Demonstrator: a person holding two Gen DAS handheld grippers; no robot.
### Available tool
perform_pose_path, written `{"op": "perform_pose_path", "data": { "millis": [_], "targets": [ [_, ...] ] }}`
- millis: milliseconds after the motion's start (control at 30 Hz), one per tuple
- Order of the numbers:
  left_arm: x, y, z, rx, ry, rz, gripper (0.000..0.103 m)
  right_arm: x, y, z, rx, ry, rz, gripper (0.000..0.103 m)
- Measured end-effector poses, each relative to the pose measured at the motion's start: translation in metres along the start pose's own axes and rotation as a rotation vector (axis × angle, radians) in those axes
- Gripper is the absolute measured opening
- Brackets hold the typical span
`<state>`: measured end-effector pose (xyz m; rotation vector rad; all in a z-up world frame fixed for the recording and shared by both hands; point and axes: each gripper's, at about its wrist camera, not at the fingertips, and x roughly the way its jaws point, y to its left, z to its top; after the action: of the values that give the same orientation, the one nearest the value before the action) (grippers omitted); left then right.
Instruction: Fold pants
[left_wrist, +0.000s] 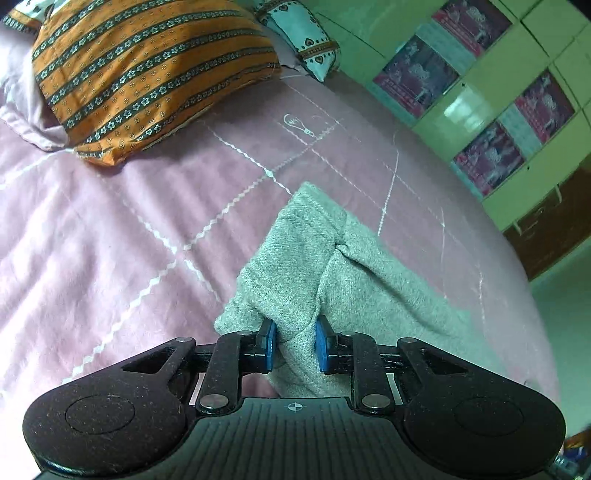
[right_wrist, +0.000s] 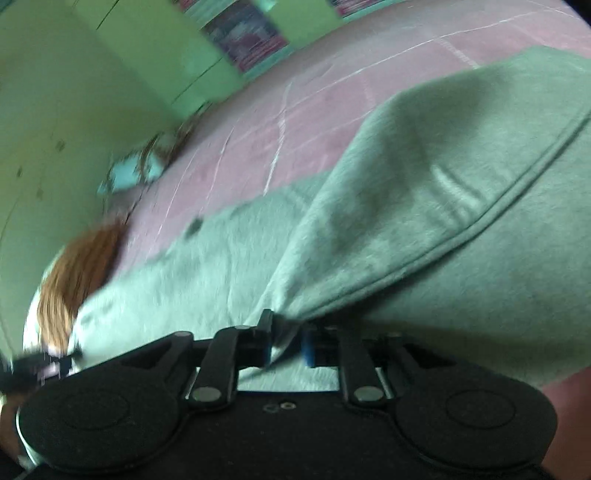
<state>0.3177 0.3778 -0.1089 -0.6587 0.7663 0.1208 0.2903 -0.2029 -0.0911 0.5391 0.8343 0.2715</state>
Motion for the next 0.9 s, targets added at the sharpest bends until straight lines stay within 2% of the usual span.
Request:
{"op": "perform_pose_path", "data": {
  "millis": [67, 100, 167, 233, 333, 400, 433, 500, 633, 733, 800, 900],
  "targets": [
    [-0.002, -0.003, 0.002, -0.006, 0.002, 0.0, 0.023, 0.005, 0.002, 0.003, 0.008, 0.023, -0.014, 0.008],
    [-0.004, -0.002, 0.003, -0.003, -0.002, -0.001, 0.023, 0.004, 0.004, 0.004, 0.002, 0.033, -0.01, 0.0],
    [-0.015, -0.001, 0.004, -0.012, -0.034, -0.04, 0.023, -0.002, 0.016, 0.007, -0.035, -0.003, 0.007, 0.0],
    [-0.029, -0.006, 0.007, 0.02, -0.061, -0.065, 0.023, -0.023, 0.025, 0.01, -0.044, -0.052, 0.045, 0.0],
    [-0.034, -0.01, 0.005, 0.08, -0.044, -0.044, 0.023, -0.046, 0.027, 0.009, -0.075, -0.072, 0.069, 0.0],
    [-0.019, -0.009, -0.001, 0.129, 0.023, 0.025, 0.023, -0.036, 0.026, 0.003, -0.091, -0.035, 0.044, 0.0],
    [-0.013, -0.007, -0.005, 0.131, 0.031, 0.035, 0.023, -0.027, 0.022, -0.001, -0.094, -0.004, 0.021, 0.0],
    [-0.012, -0.005, -0.006, 0.101, 0.016, 0.034, 0.023, -0.006, 0.01, -0.012, -0.058, 0.063, -0.027, 0.0],
    [-0.027, -0.017, -0.002, 0.134, -0.045, 0.005, 0.023, -0.02, 0.006, -0.014, -0.01, 0.016, 0.012, 0.0],
    [-0.011, -0.02, -0.007, 0.204, 0.011, 0.086, 0.023, -0.026, 0.007, -0.016, -0.055, 0.003, 0.017, 0.0],
    [-0.009, -0.018, -0.008, 0.19, 0.0, 0.09, 0.023, -0.011, 0.005, -0.022, -0.065, 0.05, -0.021, 0.0],
    [-0.013, -0.021, -0.01, 0.184, -0.009, 0.102, 0.023, -0.013, 0.009, -0.021, -0.065, 0.033, -0.017, 0.0]
  ]
}}
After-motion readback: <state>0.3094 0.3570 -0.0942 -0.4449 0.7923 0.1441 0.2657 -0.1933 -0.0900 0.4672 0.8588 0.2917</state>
